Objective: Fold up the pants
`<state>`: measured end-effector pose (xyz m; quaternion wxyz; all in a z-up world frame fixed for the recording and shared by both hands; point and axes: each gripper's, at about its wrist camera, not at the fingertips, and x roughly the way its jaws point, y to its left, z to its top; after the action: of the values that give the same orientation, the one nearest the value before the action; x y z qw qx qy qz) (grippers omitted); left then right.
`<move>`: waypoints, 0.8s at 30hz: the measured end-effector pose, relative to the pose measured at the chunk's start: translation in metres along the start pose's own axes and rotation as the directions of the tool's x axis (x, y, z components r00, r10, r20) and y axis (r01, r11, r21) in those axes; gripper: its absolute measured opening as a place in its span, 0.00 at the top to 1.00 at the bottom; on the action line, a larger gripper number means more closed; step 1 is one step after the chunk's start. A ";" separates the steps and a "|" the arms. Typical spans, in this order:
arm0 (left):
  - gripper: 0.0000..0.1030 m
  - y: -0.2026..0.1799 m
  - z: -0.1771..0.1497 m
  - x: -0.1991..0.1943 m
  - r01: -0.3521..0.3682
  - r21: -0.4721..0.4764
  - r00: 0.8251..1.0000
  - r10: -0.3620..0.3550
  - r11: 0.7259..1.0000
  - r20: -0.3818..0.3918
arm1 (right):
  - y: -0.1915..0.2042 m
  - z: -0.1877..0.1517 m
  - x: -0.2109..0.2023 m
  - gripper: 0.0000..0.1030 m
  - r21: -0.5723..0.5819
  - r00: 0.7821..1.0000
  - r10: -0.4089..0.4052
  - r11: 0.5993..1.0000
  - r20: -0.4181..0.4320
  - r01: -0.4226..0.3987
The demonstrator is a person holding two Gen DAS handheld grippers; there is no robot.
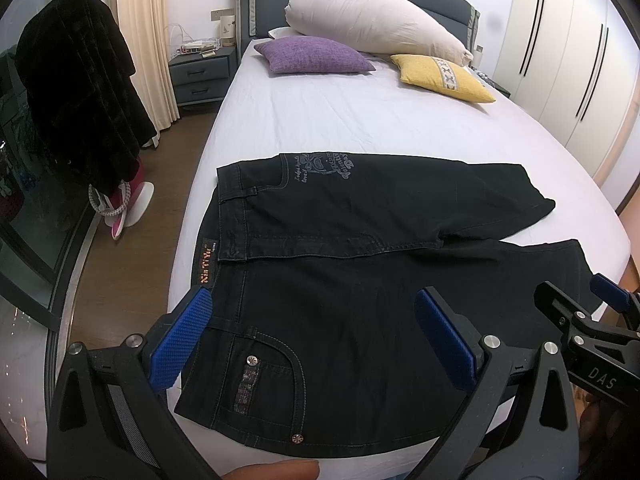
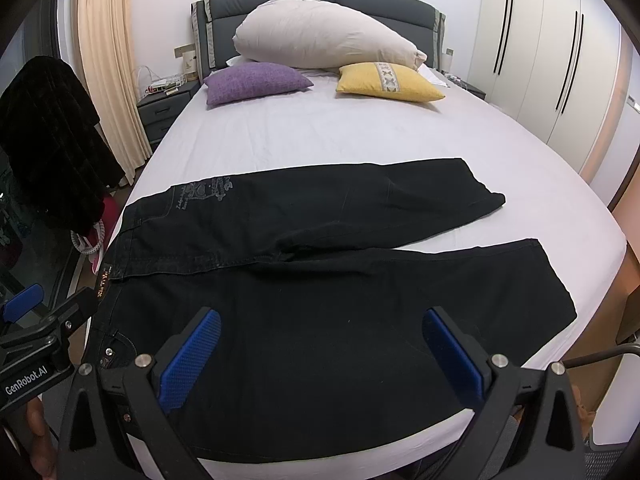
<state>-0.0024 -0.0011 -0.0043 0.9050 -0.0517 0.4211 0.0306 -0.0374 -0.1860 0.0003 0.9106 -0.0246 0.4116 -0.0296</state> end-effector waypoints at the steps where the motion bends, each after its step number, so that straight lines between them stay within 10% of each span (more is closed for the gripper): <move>1: 0.00 0.001 0.000 0.002 -0.001 0.000 1.000 0.001 1.000 -0.001 | -0.001 0.001 0.000 0.00 0.000 1.000 0.000 1.000 -0.001 0.000; 24: 0.00 0.006 -0.004 0.007 -0.001 -0.003 1.000 0.001 1.000 0.001 | 0.000 0.000 0.000 0.00 0.002 1.000 0.004 1.000 -0.005 -0.004</move>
<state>-0.0015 0.0050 -0.0122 0.9052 -0.0526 0.4206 0.0317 -0.0375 -0.1858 0.0003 0.9096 -0.0229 0.4139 -0.0283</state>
